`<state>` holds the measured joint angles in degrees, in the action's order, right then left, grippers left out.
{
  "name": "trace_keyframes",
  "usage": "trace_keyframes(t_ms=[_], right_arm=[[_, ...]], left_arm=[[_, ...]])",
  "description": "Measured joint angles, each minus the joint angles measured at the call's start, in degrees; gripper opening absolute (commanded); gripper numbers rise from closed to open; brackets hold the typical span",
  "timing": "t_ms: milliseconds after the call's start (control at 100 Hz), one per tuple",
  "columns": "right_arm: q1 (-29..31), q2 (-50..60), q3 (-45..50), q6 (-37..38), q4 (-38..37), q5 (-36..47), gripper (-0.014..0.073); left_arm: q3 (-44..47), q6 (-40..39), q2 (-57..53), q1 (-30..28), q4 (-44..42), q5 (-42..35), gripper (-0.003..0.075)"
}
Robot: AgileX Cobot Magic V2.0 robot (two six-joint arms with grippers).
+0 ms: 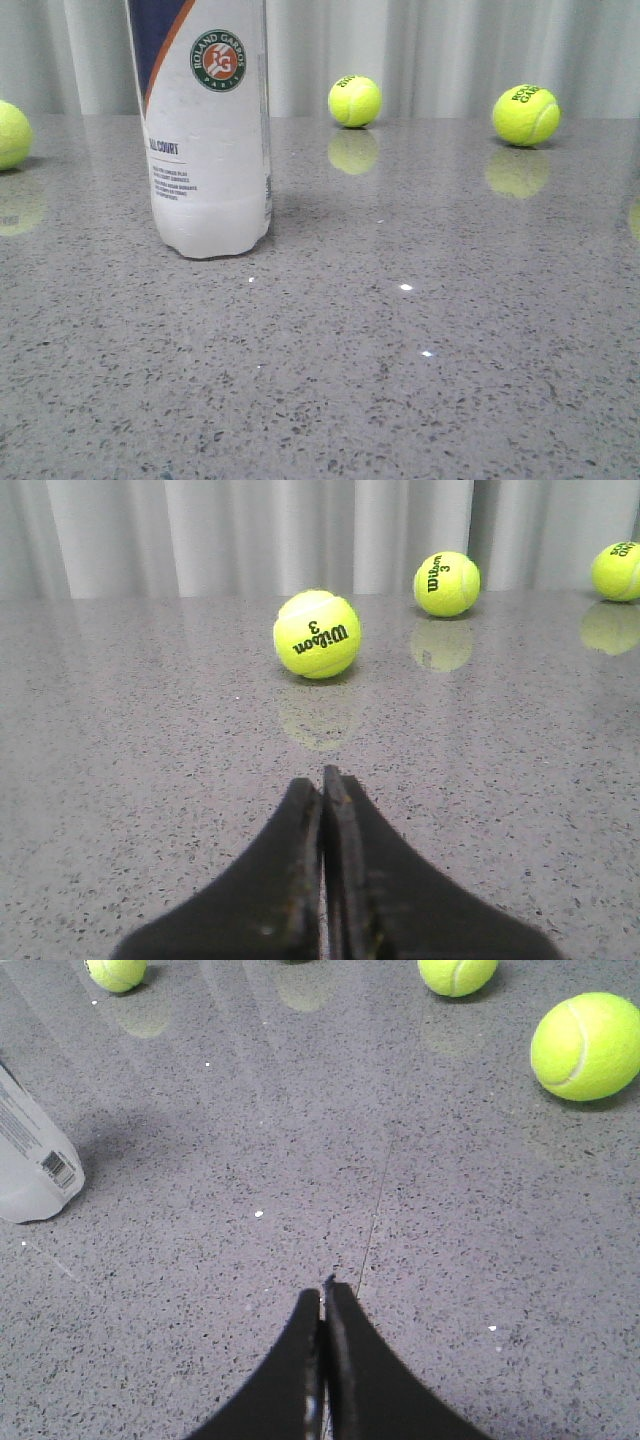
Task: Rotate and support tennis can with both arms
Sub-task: 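Release the can and withdraw the left gripper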
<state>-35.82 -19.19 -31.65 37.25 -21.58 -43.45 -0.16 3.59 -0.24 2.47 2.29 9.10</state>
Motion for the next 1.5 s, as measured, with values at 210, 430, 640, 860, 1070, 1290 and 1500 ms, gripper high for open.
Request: trace_keyframes(t_ms=[210, 430, 640, 860, 1070, 1290, 1500], right_arm=[[0.0, 0.0, 0.0, 0.0, 0.0, 0.0, -0.0065], [0.0, 0.0, 0.0, 0.0, 0.0, 0.0, -0.0065], [0.0, 0.0, 0.1, 0.0, -0.7, 0.0, -0.0065], [6.0, 0.0, 5.8, -1.9, -2.5, 6.1, -0.0065], [19.1, 1.5, 17.8, -16.4, 7.6, 24.3, -0.0065], [31.0, 8.7, 28.1, -31.7, 16.4, 41.5, -0.0065], [38.0, 15.1, 32.5, -34.3, 19.4, 44.0, -0.0065]], left_arm=[[0.0, 0.0, 0.0, 0.0, 0.0, 0.0, -0.0021], [0.0, 0.0, 0.0, 0.0, 0.0, 0.0, -0.0021], [0.0, 0.0, 0.0, 0.0, 0.0, 0.0, -0.0021], [0.0, 0.0, 0.0, 0.0, 0.0, 0.0, -0.0021], [0.0, 0.0, 0.0, 0.0, 0.0, 0.0, -0.0021], [0.0, 0.0, 0.0, 0.0, 0.0, 0.0, -0.0021], [0.0, 0.0, 0.0, 0.0, 0.0, 0.0, -0.0021]])
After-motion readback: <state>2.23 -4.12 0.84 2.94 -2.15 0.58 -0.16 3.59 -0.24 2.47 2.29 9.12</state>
